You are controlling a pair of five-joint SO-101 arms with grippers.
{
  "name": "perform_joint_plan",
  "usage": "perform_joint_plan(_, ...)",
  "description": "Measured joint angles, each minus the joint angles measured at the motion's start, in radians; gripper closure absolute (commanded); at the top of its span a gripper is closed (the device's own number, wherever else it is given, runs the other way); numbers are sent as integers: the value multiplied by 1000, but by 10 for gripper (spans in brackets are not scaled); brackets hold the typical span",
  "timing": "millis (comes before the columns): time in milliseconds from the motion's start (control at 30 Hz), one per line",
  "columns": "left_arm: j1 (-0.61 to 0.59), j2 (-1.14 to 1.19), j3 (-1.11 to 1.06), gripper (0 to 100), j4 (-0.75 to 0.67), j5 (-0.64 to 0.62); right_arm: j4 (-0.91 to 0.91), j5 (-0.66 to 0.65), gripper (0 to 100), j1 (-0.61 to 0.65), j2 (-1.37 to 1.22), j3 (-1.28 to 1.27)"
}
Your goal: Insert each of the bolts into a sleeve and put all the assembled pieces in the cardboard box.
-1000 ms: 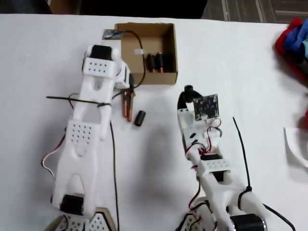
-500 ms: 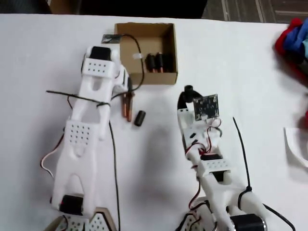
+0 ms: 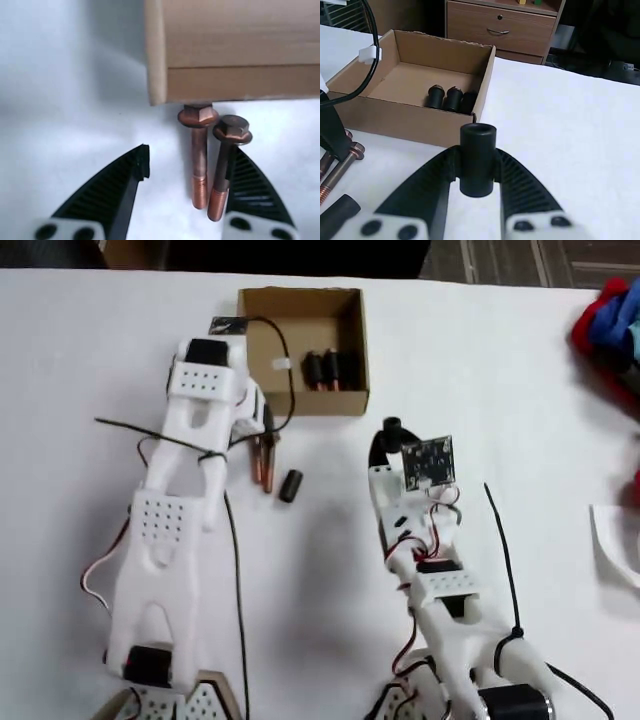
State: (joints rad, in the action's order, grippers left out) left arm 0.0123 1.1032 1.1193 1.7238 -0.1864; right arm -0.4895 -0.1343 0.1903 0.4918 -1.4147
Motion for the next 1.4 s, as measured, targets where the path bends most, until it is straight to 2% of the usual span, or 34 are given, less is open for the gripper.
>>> perform_joint_plan(267, 63, 23, -14, 745, -41, -2, 0, 0, 978, -2, 0, -2)
perform_joint_plan(667, 66, 26, -12, 745, -41, -2, 0, 0, 978, 0, 0, -2)
perform_joint_plan(933, 77, 37, 161, 745, 37, 0, 0, 0, 978, 0, 0, -2)
perform_joint_plan(1100, 44, 35, 259, 745, 44, -2, 0, 0, 978, 0, 0, -2)
perform_joint_plan(1400, -2, 38, 210, 746, 44, -2, 0, 0, 978, 0, 0, -2)
